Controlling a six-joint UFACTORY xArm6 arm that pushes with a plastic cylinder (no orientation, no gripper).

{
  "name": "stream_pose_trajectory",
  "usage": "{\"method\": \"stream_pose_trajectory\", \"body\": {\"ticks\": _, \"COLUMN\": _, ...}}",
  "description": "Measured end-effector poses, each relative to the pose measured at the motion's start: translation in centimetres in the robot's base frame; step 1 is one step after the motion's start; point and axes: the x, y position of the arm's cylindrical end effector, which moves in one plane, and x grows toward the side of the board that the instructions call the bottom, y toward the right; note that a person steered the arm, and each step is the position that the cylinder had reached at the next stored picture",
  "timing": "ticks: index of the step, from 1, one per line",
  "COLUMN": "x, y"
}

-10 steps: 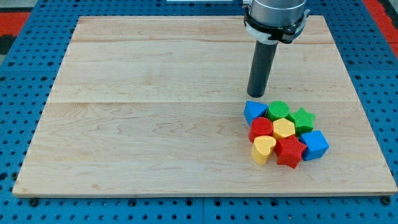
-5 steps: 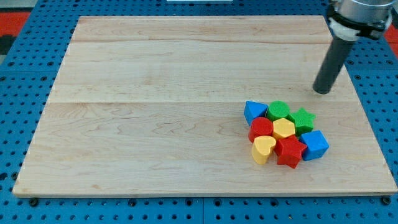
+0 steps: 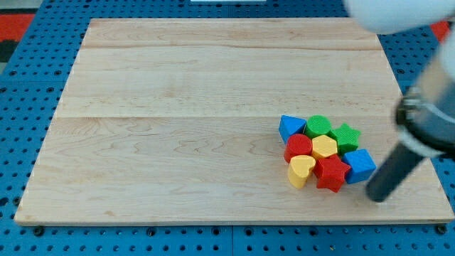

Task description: Push the red blocks towards the left side of the board

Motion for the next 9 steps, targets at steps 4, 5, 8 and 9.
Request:
{"method": "stream_pose_trajectory", "body": {"ticks": 4, "x": -5.3, "y": -6.0}}
{"method": "stream_pose_trajectory", "body": {"ticks": 5, "x": -6.2, "y": -4.4}}
{"method": "stream_pose_trajectory", "body": {"ticks": 8, "x": -10.6, "y": -9.7}}
{"method": "stream_pose_trajectory", "body": {"ticks": 9, "x": -10.8, "y": -11.3}}
